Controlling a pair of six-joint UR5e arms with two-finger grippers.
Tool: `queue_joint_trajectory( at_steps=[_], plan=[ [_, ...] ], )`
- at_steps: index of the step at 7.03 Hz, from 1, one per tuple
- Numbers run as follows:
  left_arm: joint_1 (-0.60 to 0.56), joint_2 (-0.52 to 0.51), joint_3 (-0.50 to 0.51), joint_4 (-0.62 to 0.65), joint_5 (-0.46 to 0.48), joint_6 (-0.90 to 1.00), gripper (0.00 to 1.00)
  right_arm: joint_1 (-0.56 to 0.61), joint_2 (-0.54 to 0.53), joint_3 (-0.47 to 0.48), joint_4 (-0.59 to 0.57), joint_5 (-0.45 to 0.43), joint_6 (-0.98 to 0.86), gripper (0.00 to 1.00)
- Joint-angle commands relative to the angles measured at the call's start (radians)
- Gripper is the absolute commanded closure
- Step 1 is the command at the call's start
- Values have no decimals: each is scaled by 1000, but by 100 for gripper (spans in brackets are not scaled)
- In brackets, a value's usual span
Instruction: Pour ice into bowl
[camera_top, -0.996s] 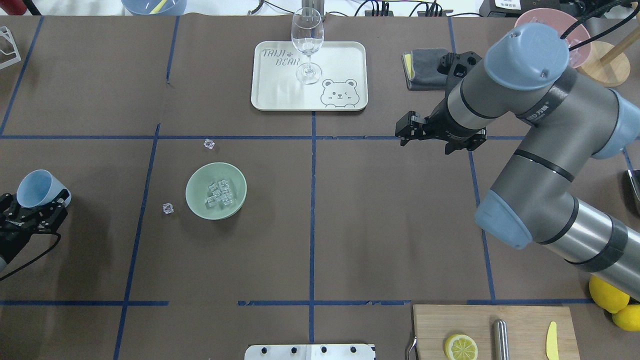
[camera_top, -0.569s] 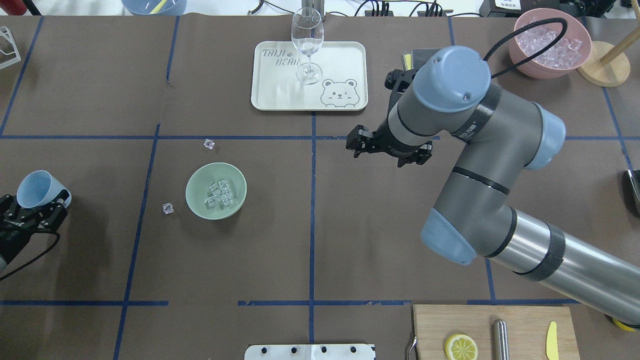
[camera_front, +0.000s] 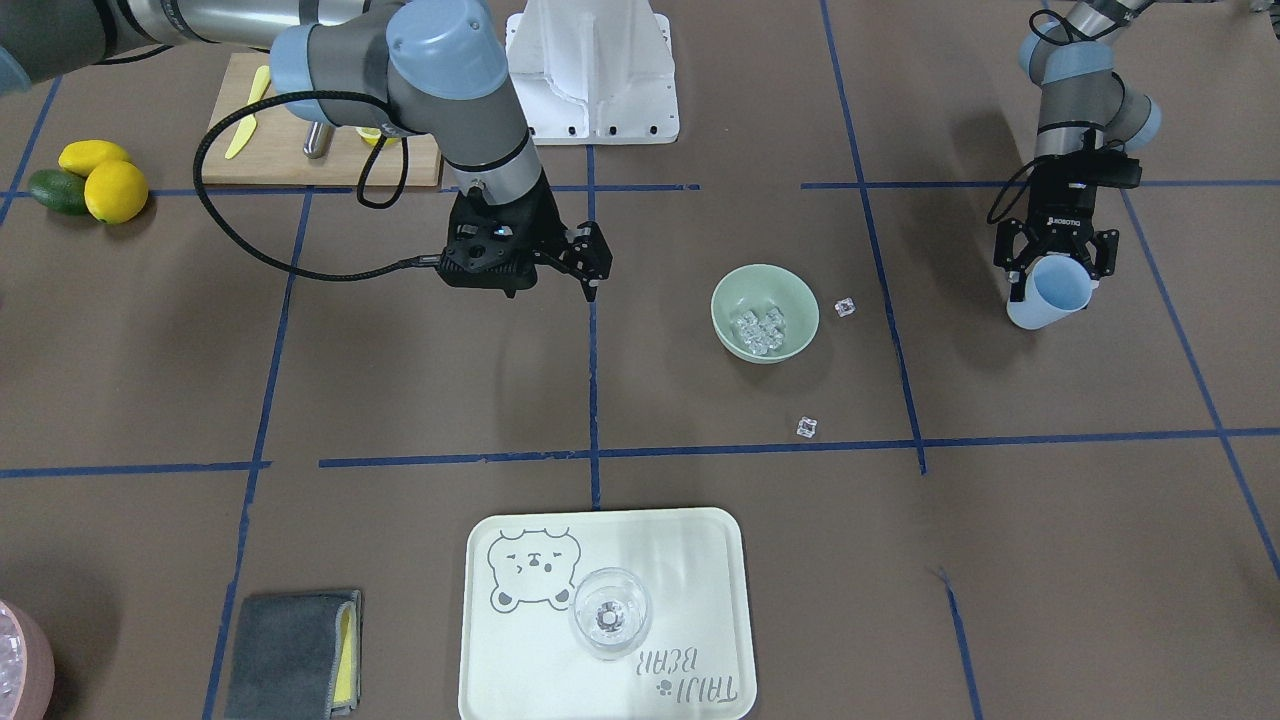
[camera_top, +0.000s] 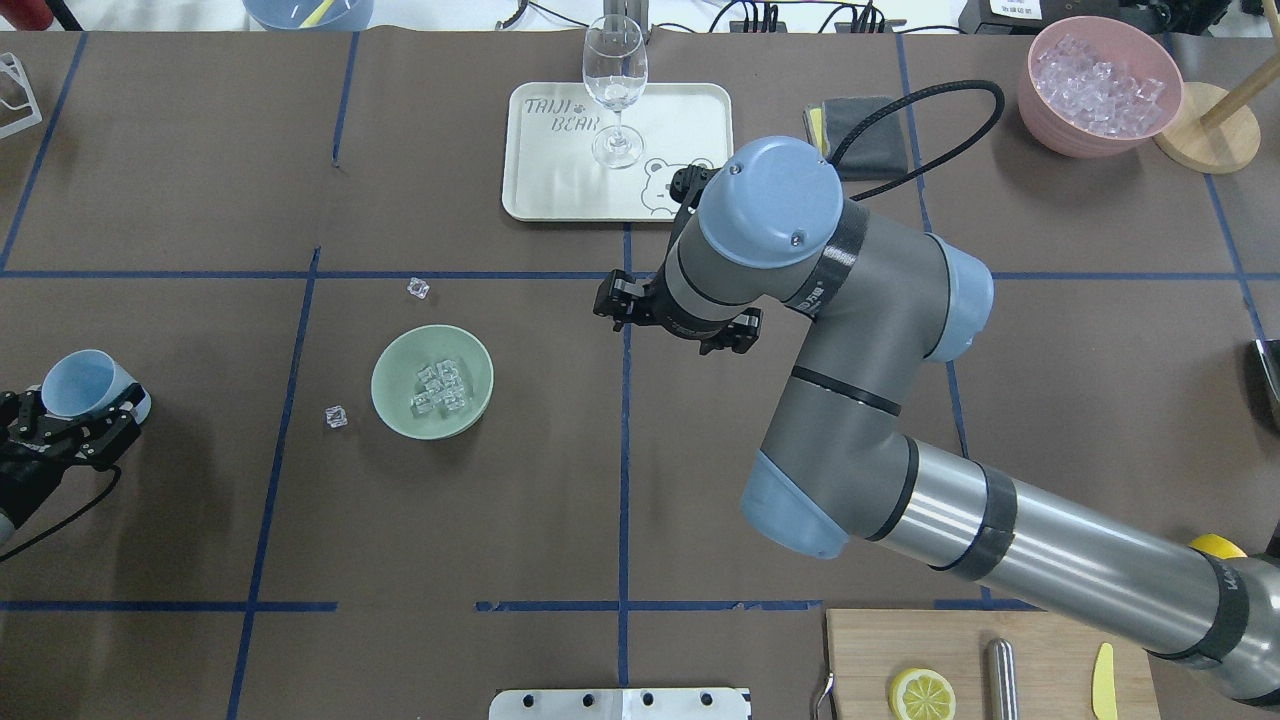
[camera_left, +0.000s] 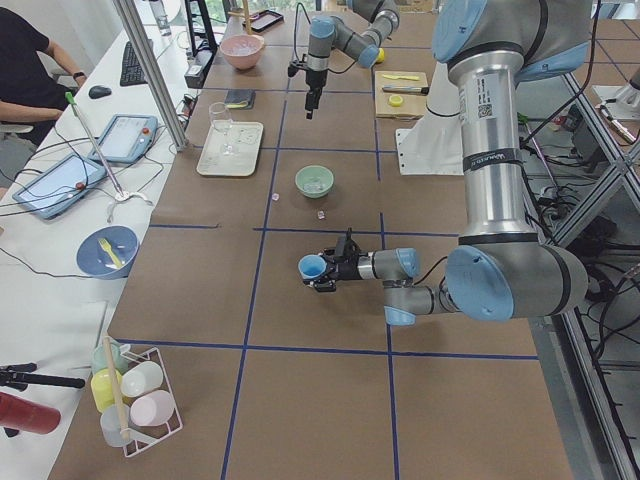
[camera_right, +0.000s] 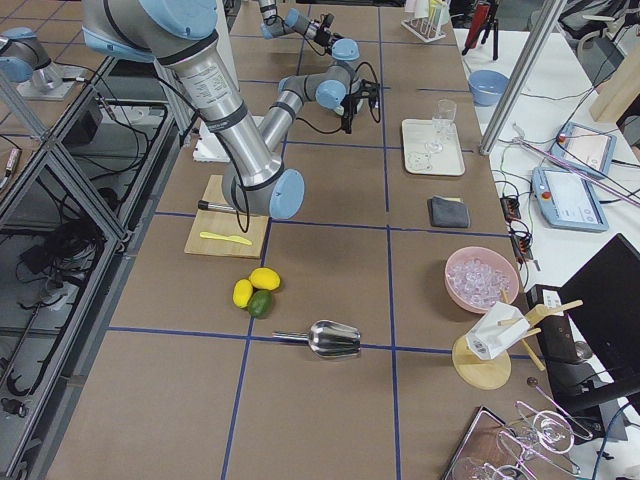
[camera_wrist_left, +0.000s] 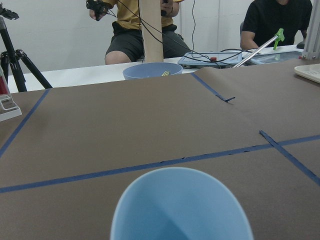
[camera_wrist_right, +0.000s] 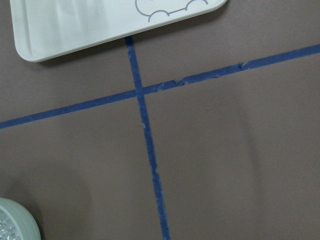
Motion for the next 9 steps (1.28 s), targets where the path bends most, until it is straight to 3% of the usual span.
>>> queue_joint_trajectory(
  at_steps=[1,3,6,9],
  plan=[
    [0,-2,-3,0,-4,-42,0,-42,79,-94,38,-52,30,0],
    [-2,3,-4,1,-59,-44,0,-76,157,-171,38,-83,66,0],
    [-4,38,-13,4,-62,-42,0,-109,165,-212,102,-142,89,0],
    [-4,121,-102,6,-131,-42,0,-133,200,-287,149,-156,95,0]
  ],
)
